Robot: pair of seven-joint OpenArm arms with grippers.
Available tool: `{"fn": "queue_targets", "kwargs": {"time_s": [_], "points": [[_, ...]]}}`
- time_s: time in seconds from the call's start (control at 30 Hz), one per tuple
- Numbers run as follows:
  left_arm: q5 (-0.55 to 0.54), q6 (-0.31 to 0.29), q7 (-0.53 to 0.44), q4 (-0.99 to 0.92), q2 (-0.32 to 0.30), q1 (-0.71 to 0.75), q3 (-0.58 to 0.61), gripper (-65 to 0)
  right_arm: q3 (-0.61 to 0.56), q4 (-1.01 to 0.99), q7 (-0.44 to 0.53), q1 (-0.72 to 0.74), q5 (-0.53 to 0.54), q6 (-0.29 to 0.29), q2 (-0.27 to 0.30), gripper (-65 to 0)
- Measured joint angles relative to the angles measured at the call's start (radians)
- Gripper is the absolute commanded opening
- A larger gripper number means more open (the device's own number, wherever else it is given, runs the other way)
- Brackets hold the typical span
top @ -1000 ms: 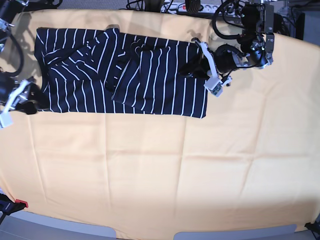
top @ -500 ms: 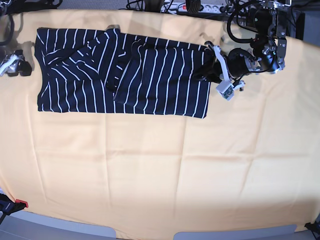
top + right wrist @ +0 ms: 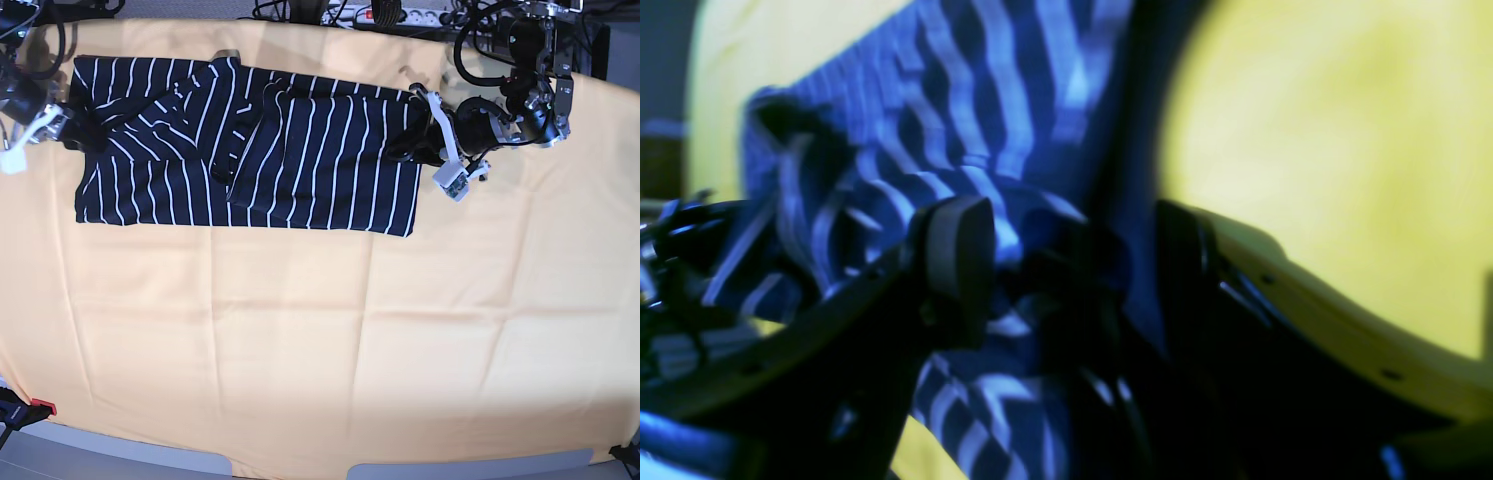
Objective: Fold the T-shirt properly
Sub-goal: 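Lift the strip end with the right gripper and fold it toward the left gripper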
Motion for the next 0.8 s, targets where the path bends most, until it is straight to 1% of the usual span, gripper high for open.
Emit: {"fn": "queue_targets", "kwargs": {"time_s": [0.23, 0.3, 0.43, 0.53, 0.63, 0.7, 0.8], "points": [[0.000, 0.000, 0.001, 0.000, 0.000, 0.000, 0.000, -65.0, -0.137, 0.006, 0.031, 0.013, 0.031, 0.007, 0.003, -26.0], [0.000, 0.000, 0.001, 0.000, 0.000, 0.000, 0.000, -65.0, -0.156, 0.008, 0.026, 0.017, 0.031, 0.008, 0.001, -26.0], [0.000, 0.000, 0.001, 0.000, 0.000, 0.000, 0.000, -65.0, -0.103, 0.009, -0.063, 0.043, 0.032, 0.007, 0.013, -26.0], [0.000, 0.000, 0.001, 0.000, 0.000, 0.000, 0.000, -65.0, -0.013, 0.005, -0.077, 0.060, -0.047, 0.008, 0.049, -26.0], [0.000, 0.000, 0.001, 0.000, 0.000, 0.000, 0.000, -65.0, 0.046, 0.005, -0.077, 0.057, -0.115, 0.008, 0.080, -26.0], [0.000, 0.000, 0.000, 0.000, 0.000, 0.000, 0.000, -65.0, 0.051, 0.005, -0.066, 0.050, -0.155, 0.008, 0.084, -26.0], [-0.015, 0.000, 0.002, 0.000, 0.000, 0.000, 0.000, -65.0, 0.051, 0.003, -0.010, 0.033, -0.173, 0.008, 0.075, -26.0]]}}
